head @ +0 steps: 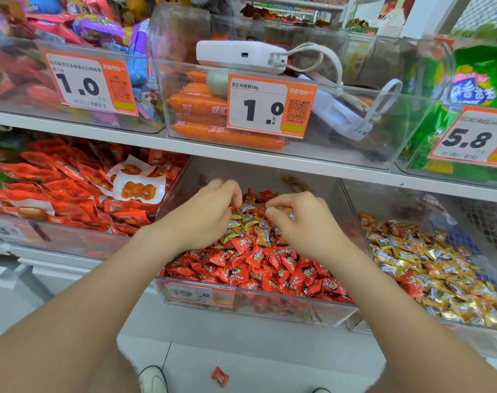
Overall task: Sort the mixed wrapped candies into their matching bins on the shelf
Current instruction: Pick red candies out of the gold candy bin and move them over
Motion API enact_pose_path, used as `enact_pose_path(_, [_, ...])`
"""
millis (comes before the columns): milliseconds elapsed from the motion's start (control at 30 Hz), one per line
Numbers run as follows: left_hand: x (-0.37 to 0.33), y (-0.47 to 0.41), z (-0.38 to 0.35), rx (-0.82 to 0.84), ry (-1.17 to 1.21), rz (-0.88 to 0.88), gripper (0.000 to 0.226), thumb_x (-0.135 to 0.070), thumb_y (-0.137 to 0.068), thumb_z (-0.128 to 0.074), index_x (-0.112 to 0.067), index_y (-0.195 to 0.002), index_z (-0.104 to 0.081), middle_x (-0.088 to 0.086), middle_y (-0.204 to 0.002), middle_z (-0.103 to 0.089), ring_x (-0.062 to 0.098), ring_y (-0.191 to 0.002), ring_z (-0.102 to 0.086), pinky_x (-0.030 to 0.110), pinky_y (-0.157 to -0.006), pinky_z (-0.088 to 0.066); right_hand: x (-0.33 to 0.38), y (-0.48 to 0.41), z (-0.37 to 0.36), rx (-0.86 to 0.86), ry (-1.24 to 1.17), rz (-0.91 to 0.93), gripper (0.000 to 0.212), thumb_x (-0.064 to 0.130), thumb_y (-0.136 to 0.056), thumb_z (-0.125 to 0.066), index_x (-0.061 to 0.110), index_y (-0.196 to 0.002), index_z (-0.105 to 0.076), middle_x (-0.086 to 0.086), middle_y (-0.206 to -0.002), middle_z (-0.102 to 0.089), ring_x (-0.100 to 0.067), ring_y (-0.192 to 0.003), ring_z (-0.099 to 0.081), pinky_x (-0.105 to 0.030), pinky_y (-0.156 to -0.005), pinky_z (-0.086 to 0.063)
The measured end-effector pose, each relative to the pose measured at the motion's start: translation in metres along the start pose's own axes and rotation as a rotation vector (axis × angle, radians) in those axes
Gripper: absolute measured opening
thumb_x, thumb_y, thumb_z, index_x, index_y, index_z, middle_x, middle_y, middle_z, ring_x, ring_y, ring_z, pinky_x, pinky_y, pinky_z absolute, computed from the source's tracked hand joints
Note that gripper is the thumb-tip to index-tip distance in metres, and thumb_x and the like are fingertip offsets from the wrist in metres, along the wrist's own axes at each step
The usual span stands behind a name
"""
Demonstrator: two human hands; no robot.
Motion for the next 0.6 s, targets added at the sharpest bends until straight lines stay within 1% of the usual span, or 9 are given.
enact_pose_path(67, [0.002, -0.006, -0.004, 0.007, -0.014, 0.005, 0.024, -0.011, -0.099, -0.045, -0.024, -0.116, -0.055, 0.001, -0.112, -0.045, 0.019, -0.103, -0.051, 0.039, -0.094, -0.045, 0.006, -0.002, -0.005, 0.042, 0.066, 0.069, 0.028, 0.032, -0.104, -0.064, 0.024, -0.129, -0.074, 0.011, -0.091, -0.071, -0.017, -0.093, -0.065, -0.029, -0.091, -0.046])
enact_pose_path(100, [0.004, -0.008, -0.009, 0.054, -0.043, 0.017, 0.028, -0.021, -0.097, -0.045, -0.023, -0.123, -0.055, 0.002, -0.116, -0.045, 0.023, -0.111, -0.05, 0.042, -0.101, -0.044, 0.007, -0.003, -0.008, 0.072, 0.095, 0.101, 0.032, 0.032, -0.102, -0.066, 0.022, -0.133, -0.072, 0.011, -0.09, -0.069, -0.013, -0.091, -0.063, -0.029, -0.089, -0.046])
enact_pose_path(133, [0.005, -0.009, -0.014, 0.116, -0.079, 0.028, 0.041, -0.031, -0.093, -0.045, -0.022, -0.132, -0.053, 0.003, -0.121, -0.044, 0.025, -0.12, -0.047, 0.044, -0.107, -0.042, 0.009, -0.003, -0.012, 0.11, 0.115, 0.135, 0.037, 0.034, -0.1, -0.07, 0.021, -0.135, -0.07, 0.011, -0.093, -0.069, -0.011, -0.093, -0.062, -0.031, -0.09, -0.048])
enact_pose_path(200, [0.008, -0.007, -0.024, 0.241, -0.16, 0.058, 0.068, -0.046, -0.084, -0.044, -0.021, -0.146, -0.045, 0.005, -0.129, -0.039, 0.027, -0.131, -0.038, 0.046, -0.114, -0.039, 0.007, -0.005, -0.02, 0.207, 0.158, 0.175, 0.047, 0.041, -0.096, -0.074, 0.021, -0.138, -0.067, 0.007, -0.108, -0.069, -0.015, -0.104, -0.064, -0.035, -0.097, -0.049])
enact_pose_path(300, [0.01, -0.007, -0.03, 0.312, -0.223, 0.058, 0.081, -0.057, -0.078, -0.051, -0.021, -0.149, -0.042, 0.004, -0.133, -0.039, 0.023, -0.13, -0.034, 0.044, -0.113, -0.039, -0.002, -0.007, -0.035, 0.339, 0.278, 0.177, 0.057, 0.045, -0.097, -0.071, 0.021, -0.148, -0.056, 0.0, -0.133, -0.057, -0.022, -0.126, -0.056, -0.036, -0.109, -0.043])
enact_pose_path(367, [0.011, -0.008, -0.03, 0.324, -0.209, 0.028, 0.071, -0.051, -0.087, -0.064, -0.023, -0.149, -0.043, 0.003, -0.133, -0.043, 0.021, -0.129, -0.036, 0.041, -0.113, -0.039, -0.005, -0.007, -0.041, 0.399, 0.338, 0.157, 0.065, 0.044, -0.1, -0.067, 0.021, -0.156, -0.045, -0.003, -0.139, -0.05, -0.026, -0.131, -0.053, -0.041, -0.112, -0.043])
enact_pose_path(433, [0.013, -0.008, -0.028, 0.32, -0.184, 0.007, 0.054, -0.04, -0.097, -0.065, -0.024, -0.145, -0.046, 0.002, -0.13, -0.048, 0.021, -0.127, -0.041, 0.038, -0.11, -0.039, -0.006, -0.007, -0.044, 0.422, 0.374, 0.145, 0.067, 0.044, -0.101, -0.066, 0.019, -0.158, -0.04, -0.006, -0.143, -0.05, -0.029, -0.133, -0.052, -0.044, -0.111, -0.044])
enact_pose_path(500, [0.014, -0.007, -0.027, 0.312, -0.158, -0.005, 0.04, -0.035, -0.103, -0.059, -0.024, -0.14, -0.049, 0.0, -0.125, -0.051, 0.019, -0.124, -0.044, 0.037, -0.105, -0.04, -0.007, -0.01, -0.042, 0.393, 0.367, 0.138, 0.063, 0.044, -0.1, -0.067, 0.02, -0.155, -0.046, -0.006, -0.146, -0.055, -0.028, -0.135, -0.052, -0.046, -0.111, -0.045])
enact_pose_path(600, [0.012, -0.003, -0.028, 0.295, -0.144, -0.009, 0.027, -0.027, -0.107, -0.047, -0.019, -0.132, -0.049, -0.001, -0.112, -0.052, 0.02, -0.115, -0.047, 0.035, -0.095, -0.041, -0.007, -0.012, -0.034, 0.317, 0.292, 0.131, 0.047, 0.045, -0.099, -0.068, 0.026, -0.141, -0.06, 0.0, -0.143, -0.062, -0.024, -0.135, -0.054, -0.046, -0.111, -0.046])
Point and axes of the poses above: each hand's wrist, its own y-axis away from the middle knuckle, its own z-axis out of the back of the hand, x = y × z, the point moved 6 cm from there along -y, towards the middle knuckle
